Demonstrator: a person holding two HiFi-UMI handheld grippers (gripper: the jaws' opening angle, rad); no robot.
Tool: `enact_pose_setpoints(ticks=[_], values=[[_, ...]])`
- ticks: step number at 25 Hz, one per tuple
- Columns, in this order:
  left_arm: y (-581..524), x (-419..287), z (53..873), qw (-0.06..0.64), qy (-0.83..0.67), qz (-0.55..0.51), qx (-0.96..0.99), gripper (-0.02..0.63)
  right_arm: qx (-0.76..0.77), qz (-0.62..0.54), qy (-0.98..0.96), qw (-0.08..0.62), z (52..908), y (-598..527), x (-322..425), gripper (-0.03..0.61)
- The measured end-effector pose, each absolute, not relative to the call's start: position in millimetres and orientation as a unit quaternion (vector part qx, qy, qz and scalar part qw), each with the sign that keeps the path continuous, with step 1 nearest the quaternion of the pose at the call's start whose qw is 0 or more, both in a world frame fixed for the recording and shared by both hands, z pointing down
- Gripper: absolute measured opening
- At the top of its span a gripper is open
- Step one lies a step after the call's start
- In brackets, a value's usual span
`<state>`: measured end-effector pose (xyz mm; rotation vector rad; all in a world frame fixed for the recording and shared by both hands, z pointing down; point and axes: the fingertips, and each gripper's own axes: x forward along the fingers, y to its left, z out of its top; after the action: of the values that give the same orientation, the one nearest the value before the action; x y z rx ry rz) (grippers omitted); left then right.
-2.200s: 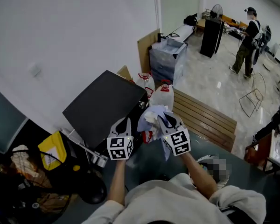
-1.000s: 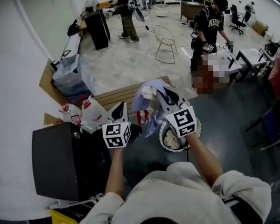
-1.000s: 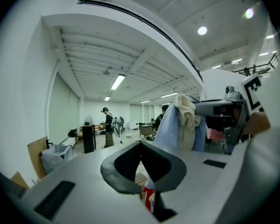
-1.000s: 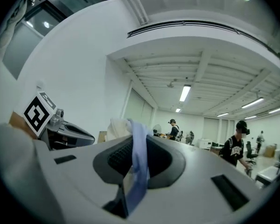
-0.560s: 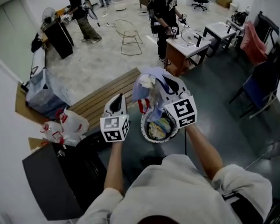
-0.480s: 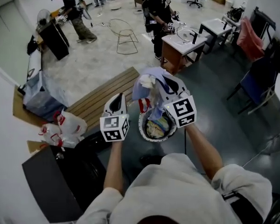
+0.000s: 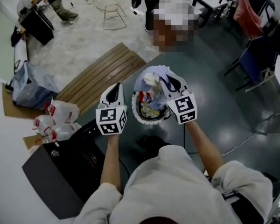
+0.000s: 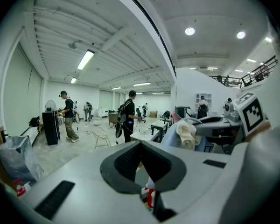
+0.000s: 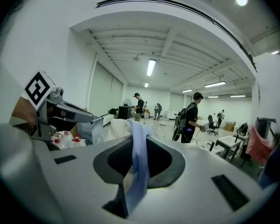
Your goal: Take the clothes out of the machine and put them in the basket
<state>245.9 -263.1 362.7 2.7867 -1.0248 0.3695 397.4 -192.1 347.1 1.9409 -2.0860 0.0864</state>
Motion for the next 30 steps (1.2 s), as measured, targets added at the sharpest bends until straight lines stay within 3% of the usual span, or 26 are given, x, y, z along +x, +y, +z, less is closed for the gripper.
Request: enact_pose_setpoints(ticks=[17, 27, 30], values=[[-299.8, 265.8, 508.7, 0.161, -0.335, 0.186, 0.909, 0.017, 0.668, 0.199, -0.673, 0.247, 597.5, -218.3, 445.1, 0.072], [-305.3, 271.3, 556.5, 0.184, -0.332, 0.203, 0.902, 0.018, 0.654, 0.264, -0.649, 0.285, 690.5, -217.6, 456.5, 0.078], [-303.6, 273.3, 559.5, 0.185, -0.333, 0.204, 0.902, 0.018, 0.653, 0.281, -0.645, 0.281, 704.0, -215.8, 460.1, 0.132]])
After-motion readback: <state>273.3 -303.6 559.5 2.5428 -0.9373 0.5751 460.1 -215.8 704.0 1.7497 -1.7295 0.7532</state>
